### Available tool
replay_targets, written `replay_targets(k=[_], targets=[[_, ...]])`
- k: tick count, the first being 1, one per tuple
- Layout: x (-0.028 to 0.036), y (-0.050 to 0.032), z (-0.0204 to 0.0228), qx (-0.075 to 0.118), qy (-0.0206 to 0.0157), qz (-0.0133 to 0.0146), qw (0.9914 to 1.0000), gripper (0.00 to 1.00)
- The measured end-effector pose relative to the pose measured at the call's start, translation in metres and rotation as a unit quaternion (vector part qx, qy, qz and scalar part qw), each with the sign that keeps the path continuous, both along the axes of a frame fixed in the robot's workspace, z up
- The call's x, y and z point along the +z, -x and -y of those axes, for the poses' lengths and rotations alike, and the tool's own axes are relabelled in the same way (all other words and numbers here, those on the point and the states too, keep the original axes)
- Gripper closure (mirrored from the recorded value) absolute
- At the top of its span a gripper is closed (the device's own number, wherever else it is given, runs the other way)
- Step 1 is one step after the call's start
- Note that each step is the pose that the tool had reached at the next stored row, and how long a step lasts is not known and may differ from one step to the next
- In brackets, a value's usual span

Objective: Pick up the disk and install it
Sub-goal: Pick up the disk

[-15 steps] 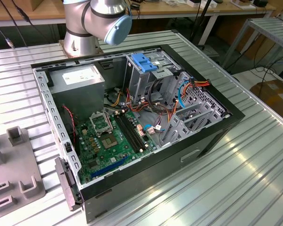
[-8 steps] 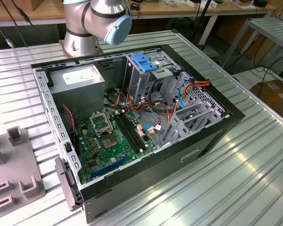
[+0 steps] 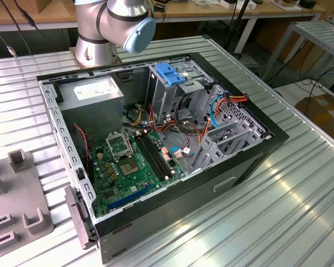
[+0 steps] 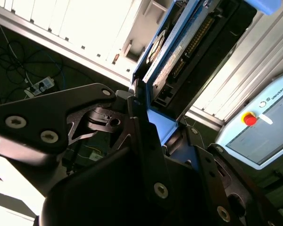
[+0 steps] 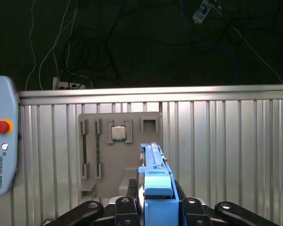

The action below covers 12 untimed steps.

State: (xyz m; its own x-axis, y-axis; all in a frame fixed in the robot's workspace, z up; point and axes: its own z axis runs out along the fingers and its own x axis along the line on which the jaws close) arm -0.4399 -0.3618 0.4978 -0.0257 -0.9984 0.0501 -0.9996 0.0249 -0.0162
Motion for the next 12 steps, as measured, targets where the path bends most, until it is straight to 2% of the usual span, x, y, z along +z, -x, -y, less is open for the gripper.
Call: replay_targets(k=[12], targets=[[0.0, -0.0051, 0.0, 0.0, 0.0, 0.0, 1.0, 0.63]])
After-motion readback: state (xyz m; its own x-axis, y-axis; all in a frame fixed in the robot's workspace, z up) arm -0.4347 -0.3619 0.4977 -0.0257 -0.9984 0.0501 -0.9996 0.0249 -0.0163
